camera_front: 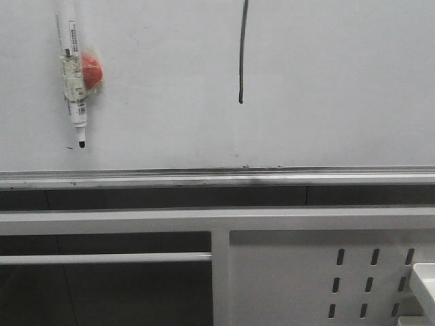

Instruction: Write number 1 on whiteboard

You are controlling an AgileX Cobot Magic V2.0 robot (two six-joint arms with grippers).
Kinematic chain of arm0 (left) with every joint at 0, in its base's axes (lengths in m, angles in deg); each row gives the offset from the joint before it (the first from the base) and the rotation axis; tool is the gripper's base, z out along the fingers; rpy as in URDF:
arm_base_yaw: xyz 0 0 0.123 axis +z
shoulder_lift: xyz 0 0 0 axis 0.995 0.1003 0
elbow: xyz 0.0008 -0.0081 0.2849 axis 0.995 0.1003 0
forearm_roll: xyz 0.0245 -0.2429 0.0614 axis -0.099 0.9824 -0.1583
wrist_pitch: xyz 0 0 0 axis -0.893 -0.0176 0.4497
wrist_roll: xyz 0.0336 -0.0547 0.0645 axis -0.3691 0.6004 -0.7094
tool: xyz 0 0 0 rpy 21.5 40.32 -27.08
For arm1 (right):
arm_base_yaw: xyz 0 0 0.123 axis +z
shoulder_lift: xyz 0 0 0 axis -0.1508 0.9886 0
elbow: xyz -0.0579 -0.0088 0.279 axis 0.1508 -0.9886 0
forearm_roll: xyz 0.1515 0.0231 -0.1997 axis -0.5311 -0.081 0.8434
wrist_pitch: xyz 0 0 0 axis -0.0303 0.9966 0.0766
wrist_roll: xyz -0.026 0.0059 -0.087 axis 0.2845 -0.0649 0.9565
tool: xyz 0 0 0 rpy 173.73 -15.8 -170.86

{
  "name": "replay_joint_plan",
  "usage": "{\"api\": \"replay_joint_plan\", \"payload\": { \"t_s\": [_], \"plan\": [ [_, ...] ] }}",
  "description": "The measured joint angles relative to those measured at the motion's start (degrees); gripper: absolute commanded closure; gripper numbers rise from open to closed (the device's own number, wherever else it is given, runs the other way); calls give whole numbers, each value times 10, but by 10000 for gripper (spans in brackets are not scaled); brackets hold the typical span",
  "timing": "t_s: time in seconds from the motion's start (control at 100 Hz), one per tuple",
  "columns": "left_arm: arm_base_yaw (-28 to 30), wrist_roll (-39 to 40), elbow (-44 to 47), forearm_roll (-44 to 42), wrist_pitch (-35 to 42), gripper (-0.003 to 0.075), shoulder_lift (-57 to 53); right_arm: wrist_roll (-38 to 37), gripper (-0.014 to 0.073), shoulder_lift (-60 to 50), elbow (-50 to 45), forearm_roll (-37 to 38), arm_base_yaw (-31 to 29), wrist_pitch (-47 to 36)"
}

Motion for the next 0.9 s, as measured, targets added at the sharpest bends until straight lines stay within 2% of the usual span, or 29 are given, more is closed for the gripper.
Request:
{"api": "replay_joint_plan", "payload": {
  "t_s": [0.09, 0.28, 0.4, 0.51, 0.63, 0.9],
  "plan": [
    [0, 0, 0, 0, 0, 740, 0, 0, 652, -21, -16, -15, -76, -12],
    [0, 0, 0, 0, 0, 740, 0, -18, 652, -22, -49, -53, -275, -17],
    [0, 0, 0, 0, 0, 740, 0, -49, 652, -22, -49, -58, -350, -20],
    [0, 0, 0, 0, 0, 740, 0, -80, 652, -22, -49, -43, -377, -20],
    [0, 0, 0, 0, 0, 740, 0, -141, 652, -22, -49, -7, -380, -5],
    [0, 0, 0, 0, 0, 740, 0, -163, 652, -22, -49, 29, -405, 85]
  ]
}}
